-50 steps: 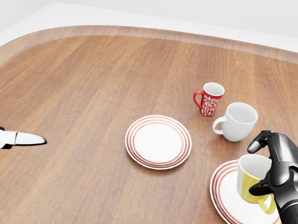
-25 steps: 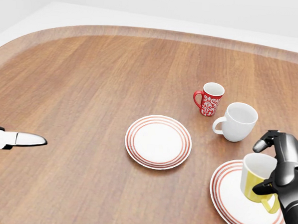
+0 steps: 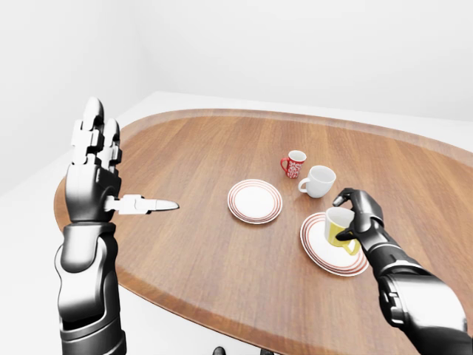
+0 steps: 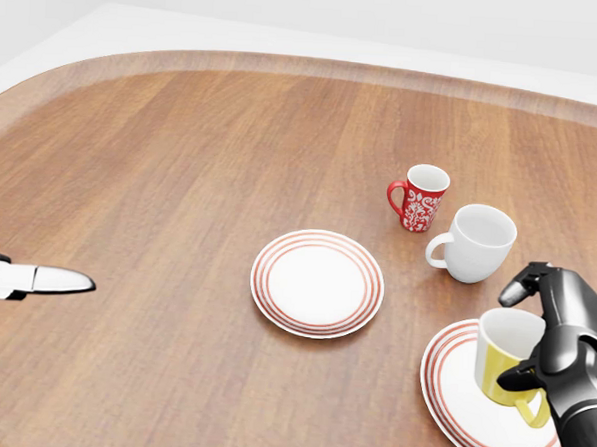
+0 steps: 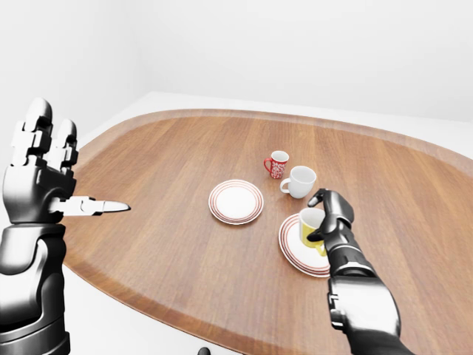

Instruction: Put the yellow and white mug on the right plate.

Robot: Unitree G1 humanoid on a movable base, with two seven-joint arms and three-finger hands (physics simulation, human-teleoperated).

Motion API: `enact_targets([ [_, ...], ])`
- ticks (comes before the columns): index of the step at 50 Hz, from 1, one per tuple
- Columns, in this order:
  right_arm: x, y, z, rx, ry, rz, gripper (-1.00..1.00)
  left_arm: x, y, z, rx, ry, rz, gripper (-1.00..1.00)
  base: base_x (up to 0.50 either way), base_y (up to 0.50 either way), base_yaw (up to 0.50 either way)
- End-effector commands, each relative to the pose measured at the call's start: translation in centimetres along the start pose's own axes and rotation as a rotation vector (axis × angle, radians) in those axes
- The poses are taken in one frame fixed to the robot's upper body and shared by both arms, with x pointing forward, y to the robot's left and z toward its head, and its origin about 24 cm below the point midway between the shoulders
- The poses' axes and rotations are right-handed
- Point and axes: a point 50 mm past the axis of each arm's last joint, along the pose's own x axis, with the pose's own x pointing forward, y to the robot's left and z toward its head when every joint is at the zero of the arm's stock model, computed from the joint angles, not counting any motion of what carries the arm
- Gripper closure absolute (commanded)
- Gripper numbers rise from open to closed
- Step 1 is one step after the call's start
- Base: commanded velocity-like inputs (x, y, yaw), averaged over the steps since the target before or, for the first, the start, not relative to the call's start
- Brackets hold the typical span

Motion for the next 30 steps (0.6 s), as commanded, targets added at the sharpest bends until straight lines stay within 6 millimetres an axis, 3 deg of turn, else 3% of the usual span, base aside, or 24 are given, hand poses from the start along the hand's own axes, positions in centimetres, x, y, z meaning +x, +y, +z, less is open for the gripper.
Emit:
enact_targets([
  [1, 0.0, 0.1, 0.1, -0.002, -0.002, -0.023, 1.0, -0.1, 0.0, 0.0, 0.001, 0.003, -0.002, -1.0, 0.0, 0.0, 0.0],
  [14, -0.1, 0.1, 0.0, 0.002, 0.003, -0.022, 0.95, 0.0, -0.1, -0.2, 0.001, 0.01, -0.003, -1.0, 0.0, 0.0, 0.0],
  [15, -0.1, 0.3, -0.1, 0.023, 0.013, 0.001, -1.0, -0.1, -0.1, -0.2, 0.002, 0.008, -0.002, -1.0, 0.0, 0.0, 0.0],
  [30, -0.1, 0.2, -0.4, 0.023, 0.018, -0.008, -1.0, 0.1, 0.2, 0.8, -0.005, -0.036, 0.017, -1.0, 0.0, 0.0, 0.0],
])
